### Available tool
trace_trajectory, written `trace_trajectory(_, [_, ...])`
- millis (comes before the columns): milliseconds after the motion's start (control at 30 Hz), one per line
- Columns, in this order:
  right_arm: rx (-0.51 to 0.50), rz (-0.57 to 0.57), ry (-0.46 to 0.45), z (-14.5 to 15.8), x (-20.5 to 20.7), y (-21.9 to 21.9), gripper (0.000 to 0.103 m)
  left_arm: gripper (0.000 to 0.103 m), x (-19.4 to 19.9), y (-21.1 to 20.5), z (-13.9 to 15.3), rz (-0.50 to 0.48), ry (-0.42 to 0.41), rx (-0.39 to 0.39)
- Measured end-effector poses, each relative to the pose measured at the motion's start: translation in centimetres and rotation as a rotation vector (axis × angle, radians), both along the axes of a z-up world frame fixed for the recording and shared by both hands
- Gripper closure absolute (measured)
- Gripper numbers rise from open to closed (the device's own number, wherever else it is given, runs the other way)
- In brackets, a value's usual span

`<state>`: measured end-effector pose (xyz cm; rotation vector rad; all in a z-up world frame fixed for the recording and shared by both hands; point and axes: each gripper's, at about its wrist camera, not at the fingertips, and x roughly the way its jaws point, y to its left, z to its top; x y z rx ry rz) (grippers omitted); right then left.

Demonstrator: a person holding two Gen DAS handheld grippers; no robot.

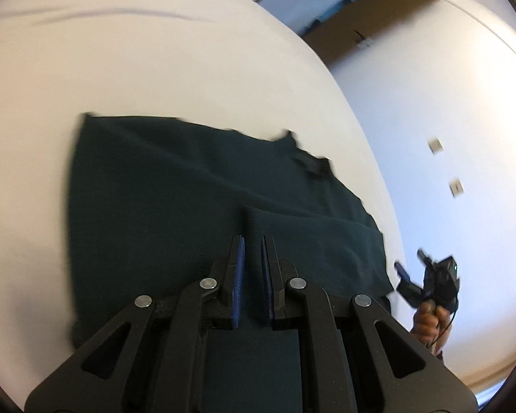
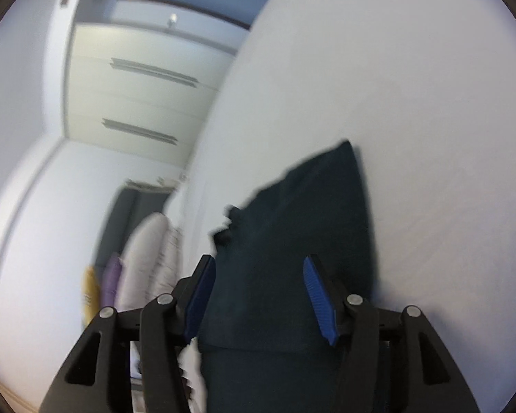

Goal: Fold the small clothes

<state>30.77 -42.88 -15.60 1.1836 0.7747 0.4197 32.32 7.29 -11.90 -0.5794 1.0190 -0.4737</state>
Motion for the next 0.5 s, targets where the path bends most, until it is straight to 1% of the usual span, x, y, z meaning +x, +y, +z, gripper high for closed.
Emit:
trace_trajectory(33, [0.03,-0.019,-0.019,0.5,-0.4,-0.4,0.046,0.093,0.1,-1.3,0.4,-0.023,-0.003,0.019])
trace_trajectory(67, [0.051,-0.035,-0.036,0.8,-0.8,-0.6,0.046,0.093,0.1,-2.1,0.6,-0.038,-0.01,0.015])
trace_trajectory(133, [0.086,-0.042,-0.074,1.5,-1.2,-0.7,0.044,0.093,0.3,-4.1,0.6,-0.077,-0.021,-0.033])
trace_trajectory(167, [0.097,-0.032,-0.08,1.6,-1.1,-0.3,0.042,0.093,0.4,-4.8,0.5,-0.086,-0.021,-0.038])
trace_trajectory(233, [0.091,0.008,-0.07,1.5,-0.4,1.1,0.041,0.093,0.8,-6.6,-0.5,-0.11,-0.001,-0.015])
trace_trajectory(300, [0.067,0.054,-0.046,0.8,0.3,2.8,0.041,0.093,1.0,-7.3,-1.9,-0.11,0.042,0.012])
trace_trajectory(333, [0.071,0.081,-0.04,0.3,0.6,3.5,0.041,0.093,0.8,-7.5,-3.0,-0.112,0.056,0.009])
trace_trajectory(367, [0.071,0.105,-0.032,-0.2,0.5,3.8,0.041,0.093,0.4,-7.3,-3.5,-0.111,0.05,-0.015])
trace_trajectory(400, [0.043,0.15,-0.009,-1.0,0.9,4.8,0.042,0.093,0.3,-6.6,-4.0,-0.103,0.046,-0.058])
trace_trajectory(433, [0.006,0.162,0.006,-1.4,1.0,5.2,0.045,0.094,0.2,-5.8,-4.6,-0.089,0.064,-0.124])
trace_trajectory(467, [-0.053,0.162,0.016,-2.0,1.0,5.3,0.049,0.093,0.2,-5.1,-5.1,-0.082,0.072,-0.152])
trace_trajectory(500, [-0.067,0.164,0.009,-2.4,0.9,5.2,0.06,0.093,0.0,-4.5,-5.2,-0.075,0.077,-0.18])
